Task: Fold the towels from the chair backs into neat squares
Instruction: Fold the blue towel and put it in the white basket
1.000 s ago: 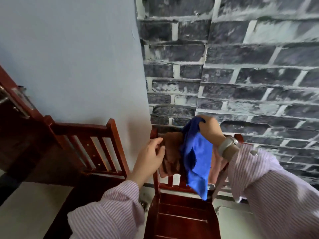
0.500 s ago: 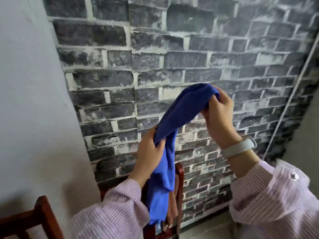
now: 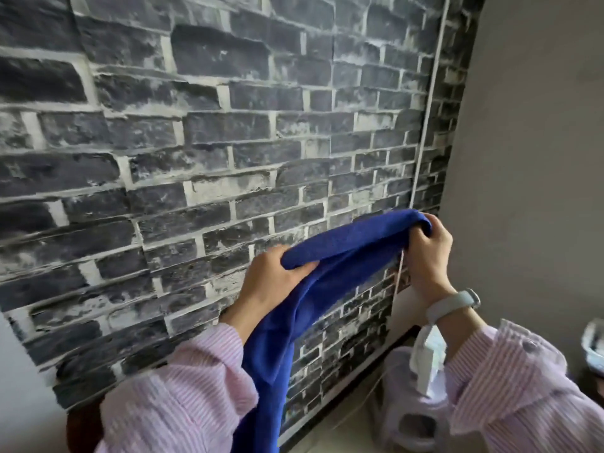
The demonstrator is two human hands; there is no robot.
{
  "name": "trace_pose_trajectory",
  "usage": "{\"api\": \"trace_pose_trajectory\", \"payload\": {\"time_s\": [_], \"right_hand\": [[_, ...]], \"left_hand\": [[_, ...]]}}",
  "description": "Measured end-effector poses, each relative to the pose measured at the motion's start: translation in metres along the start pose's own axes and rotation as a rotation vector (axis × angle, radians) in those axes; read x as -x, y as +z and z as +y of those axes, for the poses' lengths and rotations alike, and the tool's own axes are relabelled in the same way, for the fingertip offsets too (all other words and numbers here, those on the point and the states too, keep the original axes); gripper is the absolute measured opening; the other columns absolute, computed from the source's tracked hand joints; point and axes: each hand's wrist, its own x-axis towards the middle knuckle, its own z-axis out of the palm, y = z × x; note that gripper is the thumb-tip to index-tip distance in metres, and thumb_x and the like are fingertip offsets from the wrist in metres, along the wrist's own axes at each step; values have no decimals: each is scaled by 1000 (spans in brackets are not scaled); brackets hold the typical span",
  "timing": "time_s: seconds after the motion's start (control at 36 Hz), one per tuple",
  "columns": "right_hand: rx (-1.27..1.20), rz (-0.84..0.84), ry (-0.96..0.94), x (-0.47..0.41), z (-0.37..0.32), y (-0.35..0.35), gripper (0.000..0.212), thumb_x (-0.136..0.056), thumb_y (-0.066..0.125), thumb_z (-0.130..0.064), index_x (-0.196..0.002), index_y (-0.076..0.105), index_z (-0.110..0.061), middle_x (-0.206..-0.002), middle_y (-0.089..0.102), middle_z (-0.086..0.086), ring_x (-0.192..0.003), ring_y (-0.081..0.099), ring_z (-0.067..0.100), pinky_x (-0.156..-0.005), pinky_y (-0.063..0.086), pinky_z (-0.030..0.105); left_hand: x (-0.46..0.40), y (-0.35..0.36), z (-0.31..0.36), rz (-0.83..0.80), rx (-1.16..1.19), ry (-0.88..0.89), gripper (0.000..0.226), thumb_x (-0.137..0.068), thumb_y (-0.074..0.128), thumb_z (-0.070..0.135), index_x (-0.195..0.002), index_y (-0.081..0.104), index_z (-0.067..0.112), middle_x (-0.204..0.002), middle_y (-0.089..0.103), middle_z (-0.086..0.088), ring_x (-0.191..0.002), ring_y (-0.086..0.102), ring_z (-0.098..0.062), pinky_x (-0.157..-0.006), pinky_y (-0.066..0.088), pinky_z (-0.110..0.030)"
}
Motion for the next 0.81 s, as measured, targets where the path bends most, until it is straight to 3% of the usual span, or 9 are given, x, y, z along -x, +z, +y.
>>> {"api": "trace_pose_trajectory", "payload": {"time_s": [0.14, 0.22, 0.28, 0.33, 0.42, 0.53, 0.61, 0.72, 0.81], "right_hand": [[3, 132, -155, -35, -19, -27, 18, -84, 45, 2, -93, 59, -5, -77, 55, -1, -67, 49, -1, -66, 38, 13], [75, 131, -154, -46, -18, -45, 16, -84, 47, 0, -94, 60, -2, -85, 57, 4, -77, 50, 11, -65, 38, 12], [145, 110, -121, -51, -11, -57, 15, -84, 48, -1, -91, 61, -4, -84, 57, 4, -80, 50, 14, -60, 38, 14], [237, 60, -59, -57, 3, -68, 14, -83, 49, -2, -85, 60, -10, -77, 57, 3, -78, 50, 14, -59, 36, 21], [359, -169, 74, -62, 31, -85, 15, -82, 51, 1, -85, 62, -9, -62, 51, 2, -57, 49, 7, -47, 38, 20], [504, -440, 150, -60, 63, -112, 8, -82, 56, 8, -81, 63, 5, -48, 42, 0, -31, 34, 1, -36, 27, 9], [670, -551, 127, -63, 76, -125, 17, -81, 63, 2, -67, 61, -8, -47, 47, -8, -46, 39, -3, -46, 32, 13], [877, -397, 111, -71, 87, -131, 15, -80, 57, -5, -79, 70, -12, -67, 62, 7, -74, 57, 23, -69, 42, 28], [863, -352, 145, -66, 92, -122, 19, -80, 53, -3, -84, 69, -12, -71, 61, 13, -73, 60, 24, -60, 37, 22]], "left_hand": [[-27, 22, 32, 153, -83, 195, 19, -80, 67, 20, -76, 49, 20, -65, 51, 12, -58, 47, -3, -51, 34, -20], [-33, 33, 36, 188, -55, 272, 17, -79, 66, 9, -90, 54, 12, -78, 56, 6, -66, 49, -2, -59, 36, -5], [-36, 39, 32, 146, -96, 283, 10, -80, 64, 9, -88, 58, 9, -77, 57, 3, -67, 50, -10, -60, 36, -7], [-40, 46, 23, 24, -132, 226, 7, -84, 62, 12, -78, 60, 9, -67, 54, 1, -61, 47, -13, -57, 35, -12], [-45, 58, -1, -226, -173, 51, 32, -89, 57, 15, -58, 46, 18, -57, 45, 3, -55, 41, -10, -50, 29, -17], [-40, 78, -36, -342, -115, -162, 27, -93, 50, 15, -68, 43, 24, -71, 50, 1, -72, 48, -17, -60, 32, -27], [-35, 91, -44, -328, -133, -150, 21, -90, 54, 19, -75, 41, 25, -74, 49, 1, -70, 45, -16, -61, 32, -29], [-43, 98, -40, -352, -352, -15, 8, -89, 54, 13, -84, 48, 16, -78, 57, -5, -72, 51, -22, -59, 34, -30], [-55, 95, -49, -255, -490, -57, 11, -91, 49, 14, -91, 60, 15, -93, 65, -13, -82, 58, -29, -66, 42, -34]]}}
